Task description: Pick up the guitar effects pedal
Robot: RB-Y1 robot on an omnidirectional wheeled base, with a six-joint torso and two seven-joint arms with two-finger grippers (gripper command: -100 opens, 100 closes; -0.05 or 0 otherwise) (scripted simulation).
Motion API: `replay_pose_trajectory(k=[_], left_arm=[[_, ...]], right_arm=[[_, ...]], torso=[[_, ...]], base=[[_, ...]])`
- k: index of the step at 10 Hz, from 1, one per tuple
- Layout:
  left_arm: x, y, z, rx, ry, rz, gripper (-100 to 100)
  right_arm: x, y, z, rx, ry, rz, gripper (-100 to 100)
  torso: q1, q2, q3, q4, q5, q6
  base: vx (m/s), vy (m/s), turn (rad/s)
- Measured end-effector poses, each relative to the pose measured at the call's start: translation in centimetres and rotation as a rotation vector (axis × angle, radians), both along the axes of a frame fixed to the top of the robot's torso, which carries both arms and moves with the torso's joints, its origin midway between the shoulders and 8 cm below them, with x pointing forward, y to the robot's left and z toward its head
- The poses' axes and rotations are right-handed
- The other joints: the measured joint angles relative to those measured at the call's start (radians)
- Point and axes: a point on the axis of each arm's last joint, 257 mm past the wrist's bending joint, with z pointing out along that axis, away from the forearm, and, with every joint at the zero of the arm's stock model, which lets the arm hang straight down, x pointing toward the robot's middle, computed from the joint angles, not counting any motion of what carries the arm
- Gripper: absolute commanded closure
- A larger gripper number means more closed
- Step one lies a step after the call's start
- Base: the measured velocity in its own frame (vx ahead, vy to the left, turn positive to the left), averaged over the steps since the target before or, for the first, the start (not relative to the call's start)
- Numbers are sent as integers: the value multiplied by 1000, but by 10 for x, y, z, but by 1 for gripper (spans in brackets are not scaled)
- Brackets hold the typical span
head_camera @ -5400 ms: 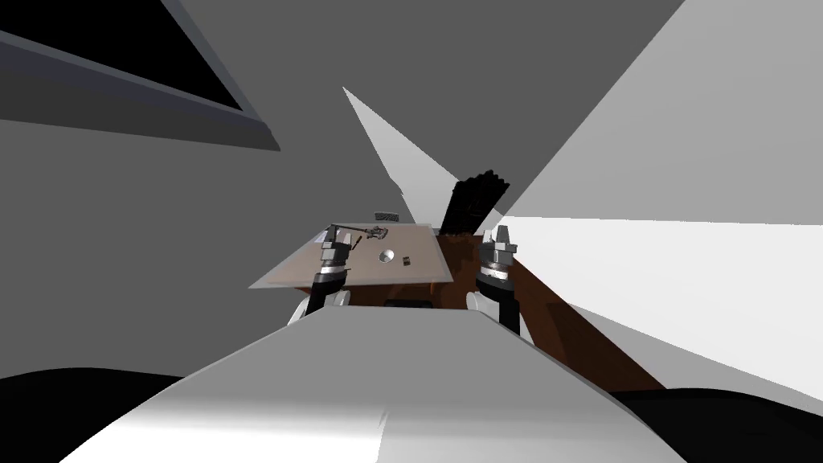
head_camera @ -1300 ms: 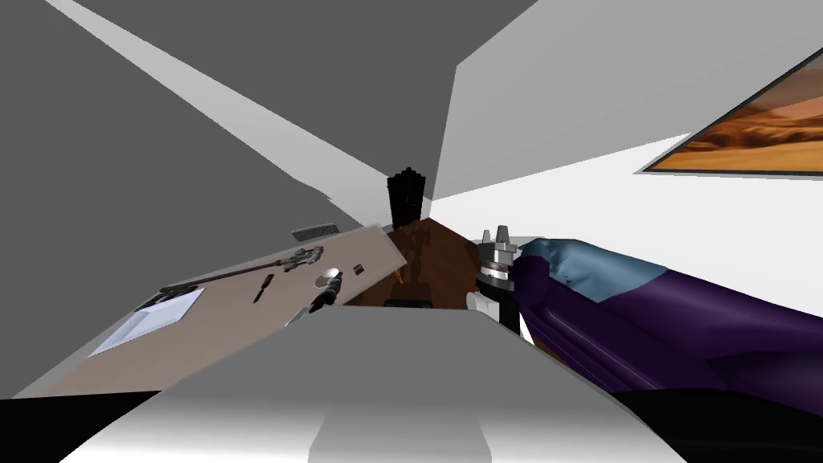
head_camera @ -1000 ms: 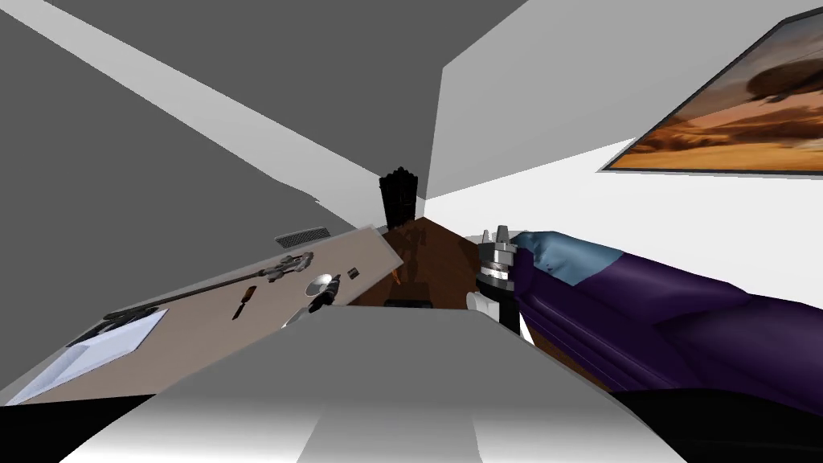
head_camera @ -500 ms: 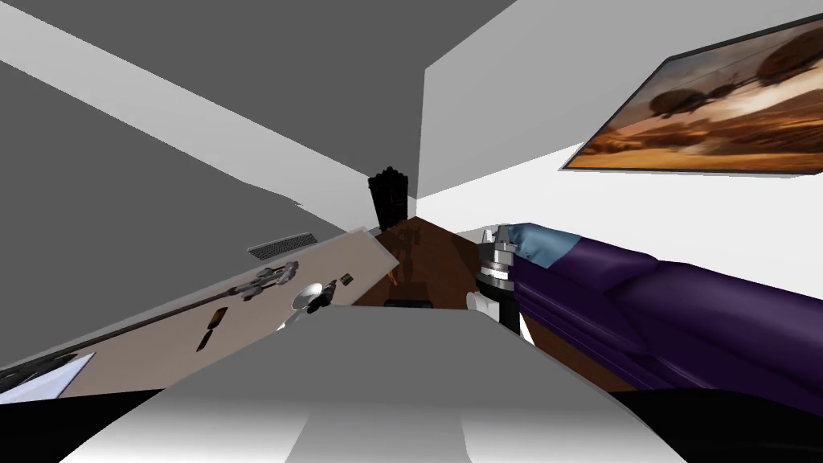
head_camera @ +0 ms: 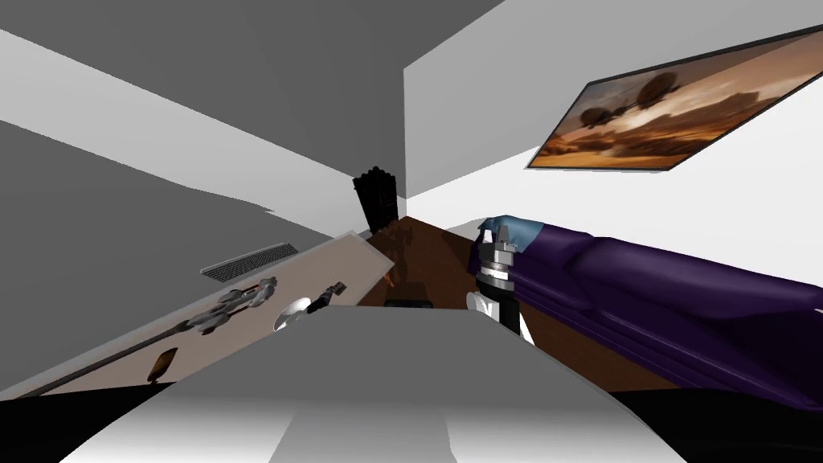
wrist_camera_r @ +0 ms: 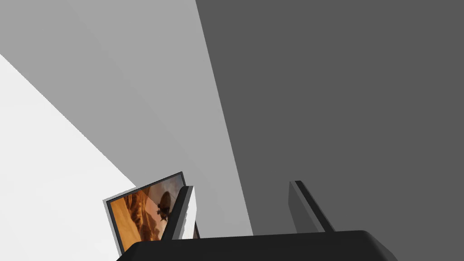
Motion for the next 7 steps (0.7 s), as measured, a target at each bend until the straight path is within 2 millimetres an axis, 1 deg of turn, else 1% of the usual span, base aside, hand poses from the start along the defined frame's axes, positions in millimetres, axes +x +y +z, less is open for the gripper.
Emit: replay_pose_trajectory(k=[2,4,6,7], left_arm=[[-10,6,-6,4,47,12,-100],[-15,5,-10,4,75,19,-100],[-19,4,-15,2,97,21,-100],[-21,2,-18,-1,109,20,-100]], right_arm=[[0,0,0,0,0,0,0],[0,0,0,0,0,0,0],[0,0,0,0,0,0,0],[0,0,0,0,0,0,0]], torso=[[1,-1,0,0,0,0],[-1,-1,-1,0,0,-1],[-1,-2,-1,0,0,-1],[1,-3,-2,-1,0,0]], base=[[-7,74,-243],[-2,44,-65],[14,71,-173],[14,50,-51]])
